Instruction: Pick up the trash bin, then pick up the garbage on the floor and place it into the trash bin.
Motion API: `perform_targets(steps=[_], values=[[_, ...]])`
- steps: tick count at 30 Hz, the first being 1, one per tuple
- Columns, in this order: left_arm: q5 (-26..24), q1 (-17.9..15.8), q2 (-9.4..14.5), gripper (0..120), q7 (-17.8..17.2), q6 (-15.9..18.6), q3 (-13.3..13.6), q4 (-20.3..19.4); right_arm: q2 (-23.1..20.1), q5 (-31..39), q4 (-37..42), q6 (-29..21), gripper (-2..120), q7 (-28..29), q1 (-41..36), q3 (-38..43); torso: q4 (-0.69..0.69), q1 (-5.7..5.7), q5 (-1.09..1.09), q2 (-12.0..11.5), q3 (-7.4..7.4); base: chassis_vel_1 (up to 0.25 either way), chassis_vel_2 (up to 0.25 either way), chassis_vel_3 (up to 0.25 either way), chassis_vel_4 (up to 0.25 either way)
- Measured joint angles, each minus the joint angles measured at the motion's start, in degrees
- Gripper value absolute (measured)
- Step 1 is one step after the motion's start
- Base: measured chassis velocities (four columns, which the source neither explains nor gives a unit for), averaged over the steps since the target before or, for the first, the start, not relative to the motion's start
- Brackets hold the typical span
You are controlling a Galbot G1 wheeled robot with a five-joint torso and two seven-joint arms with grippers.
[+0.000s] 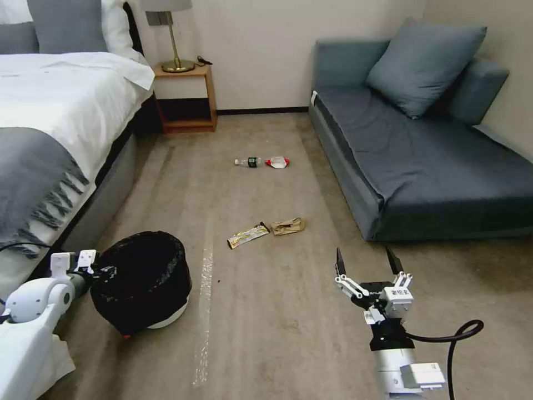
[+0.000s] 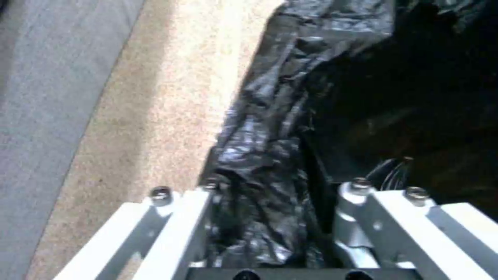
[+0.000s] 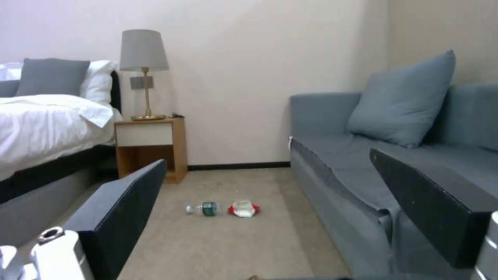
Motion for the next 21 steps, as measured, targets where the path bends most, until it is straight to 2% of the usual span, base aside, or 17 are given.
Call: perform_targets(steps=[2, 6, 15, 21], values=[[-0.07, 0.19, 0.06, 16, 0.02, -0.02, -0.17, -0.2, 0.0, -0.02, 0.12, 0.0, 100, 0.0, -0.04, -0.02, 0.0, 0.0, 0.0, 0.0, 0.0, 0.0, 0.0, 0.0, 0.0], [-0.38, 0.77, 0.11, 10, 0.06, 0.02, -0.69, -0.87, 0.0, -0.06, 0.28, -0.01, 100, 0.0, -0.07, -0.12, 0.0, 0.0, 0.0, 0.0, 0.0, 0.0, 0.0, 0.0, 0.0], [-1.94, 2.18, -0.52, 10, -0.13, -0.47, -2.19, -1.54, 0.0, -0.19, 0.7, 0.0, 100, 0.03, -0.41, -0.27, -0.01, 0.0, -0.01, 0.0, 0.0, 0.0, 0.0, 0.0, 0.0], [-4.46, 4.36, -1.14, 8, -0.76, -1.41, -3.65, -4.1, 0.0, -1.25, 0.61, 0.35, 100, 0.32, -0.66, -0.26, 0.0, 0.0, -0.03, 0.0, 0.0, 0.0, 0.0, 0.0, 0.0]])
